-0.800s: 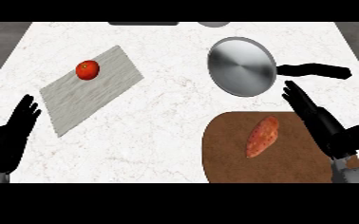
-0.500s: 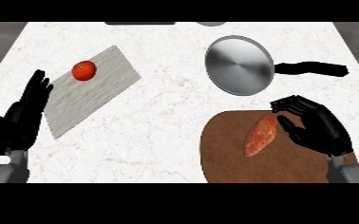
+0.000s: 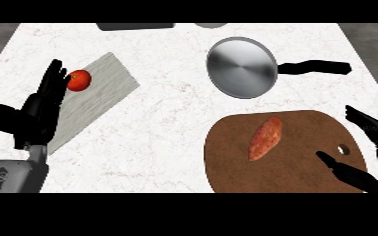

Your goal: Pick the sweet potato from the cutting board and place it in the pan

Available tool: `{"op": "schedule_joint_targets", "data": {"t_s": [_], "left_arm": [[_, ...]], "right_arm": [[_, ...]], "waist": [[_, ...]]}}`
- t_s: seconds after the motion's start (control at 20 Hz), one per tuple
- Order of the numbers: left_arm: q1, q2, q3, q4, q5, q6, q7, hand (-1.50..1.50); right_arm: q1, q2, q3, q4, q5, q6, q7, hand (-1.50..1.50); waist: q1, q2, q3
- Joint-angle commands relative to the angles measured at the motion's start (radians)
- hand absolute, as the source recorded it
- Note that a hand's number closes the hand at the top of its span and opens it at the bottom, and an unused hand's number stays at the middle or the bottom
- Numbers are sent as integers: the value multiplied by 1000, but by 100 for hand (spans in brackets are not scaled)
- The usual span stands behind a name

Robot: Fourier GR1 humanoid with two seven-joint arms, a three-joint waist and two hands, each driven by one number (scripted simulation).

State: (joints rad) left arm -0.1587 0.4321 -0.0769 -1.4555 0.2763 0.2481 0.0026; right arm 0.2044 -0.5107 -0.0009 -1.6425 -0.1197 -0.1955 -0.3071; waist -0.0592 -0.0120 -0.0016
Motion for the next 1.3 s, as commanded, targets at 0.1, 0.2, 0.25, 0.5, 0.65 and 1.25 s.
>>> {"op": "schedule_joint_targets", "data": {"t_s": [0.1, 0.2, 0.25, 0.5, 0.65, 1.25], "left_arm": [[-35, -14, -11, -18, -17, 11, 44, 0], [-32, -27, -28, -2, -39, 22, 27, 0], [-48, -20, -24, -18, -31, 15, 45, 0], [-8, -45, -39, -21, -44, -8, -4, 0], [-54, -64, -34, 18, -70, 5, 13, 0], [-94, -119, -29, -10, -106, 2, 72, 0]], "right_arm": [[229, -205, -112, -307, 24, 50, 148, -150], [252, -310, -154, -378, 27, 109, 235, -150], [280, -338, -154, -421, 50, 114, 292, -150], [250, -459, -297, -557, -62, 209, 583, -150], [193, -465, -354, -623, -87, 232, 708, -150], [-195, -405, -31, -557, -47, 245, 923, -150]], "waist": [[17, 4, -1], [9, 6, -4], [10, 5, -4], [48, 9, -2], [49, 11, 0], [79, 15, 2]]}}
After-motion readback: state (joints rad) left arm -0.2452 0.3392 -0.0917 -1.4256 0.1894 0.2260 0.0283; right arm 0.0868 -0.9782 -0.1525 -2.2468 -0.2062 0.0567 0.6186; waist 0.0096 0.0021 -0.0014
